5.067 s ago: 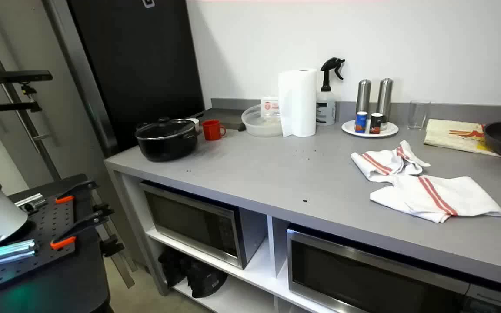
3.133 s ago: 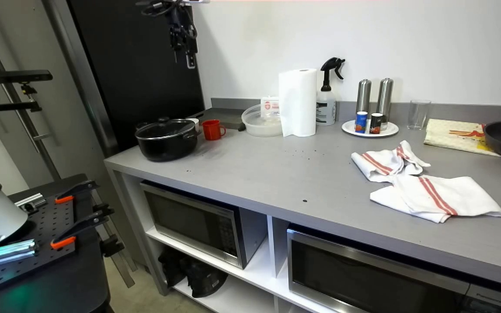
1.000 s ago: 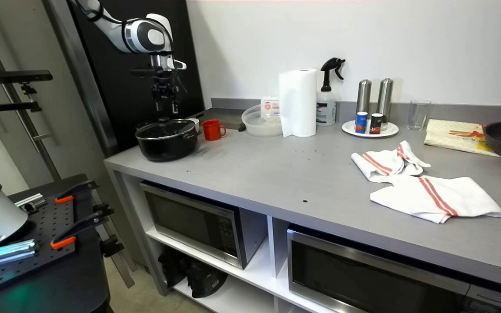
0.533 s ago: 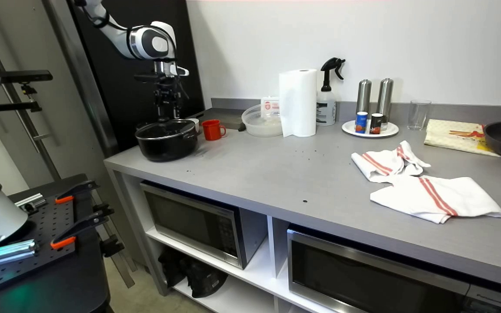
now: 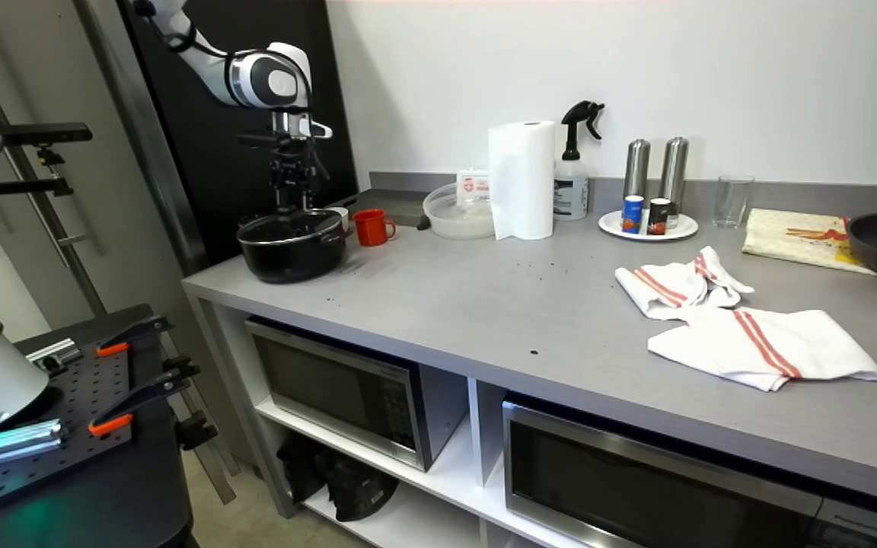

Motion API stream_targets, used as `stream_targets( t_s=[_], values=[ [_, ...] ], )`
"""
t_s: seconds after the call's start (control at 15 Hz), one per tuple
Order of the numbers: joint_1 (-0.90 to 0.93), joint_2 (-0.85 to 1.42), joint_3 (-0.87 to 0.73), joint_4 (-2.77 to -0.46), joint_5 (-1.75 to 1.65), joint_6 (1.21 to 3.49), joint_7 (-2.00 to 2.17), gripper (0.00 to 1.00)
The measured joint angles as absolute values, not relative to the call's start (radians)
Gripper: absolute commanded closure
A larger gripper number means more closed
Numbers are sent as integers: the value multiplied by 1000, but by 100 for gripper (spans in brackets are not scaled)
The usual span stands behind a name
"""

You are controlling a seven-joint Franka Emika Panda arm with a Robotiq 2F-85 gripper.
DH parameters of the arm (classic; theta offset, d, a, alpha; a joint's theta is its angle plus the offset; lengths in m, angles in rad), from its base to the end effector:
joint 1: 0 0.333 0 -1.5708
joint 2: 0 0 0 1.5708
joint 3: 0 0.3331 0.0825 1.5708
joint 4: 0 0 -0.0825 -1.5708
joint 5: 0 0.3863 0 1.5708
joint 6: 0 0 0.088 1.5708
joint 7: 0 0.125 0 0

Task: Remove the glass lid from the top of the black pot.

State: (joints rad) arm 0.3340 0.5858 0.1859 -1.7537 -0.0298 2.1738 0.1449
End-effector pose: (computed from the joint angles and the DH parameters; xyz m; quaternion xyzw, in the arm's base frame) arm 0.5736 0.3165 0.2235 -0.9790 -0.1840 0.0866 0.0131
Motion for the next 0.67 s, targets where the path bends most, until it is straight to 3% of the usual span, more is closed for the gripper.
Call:
stream_targets(
  t_s=[0.67],
  values=[
    [333,586,183,-1757,-3,2174,177,0]
  ],
)
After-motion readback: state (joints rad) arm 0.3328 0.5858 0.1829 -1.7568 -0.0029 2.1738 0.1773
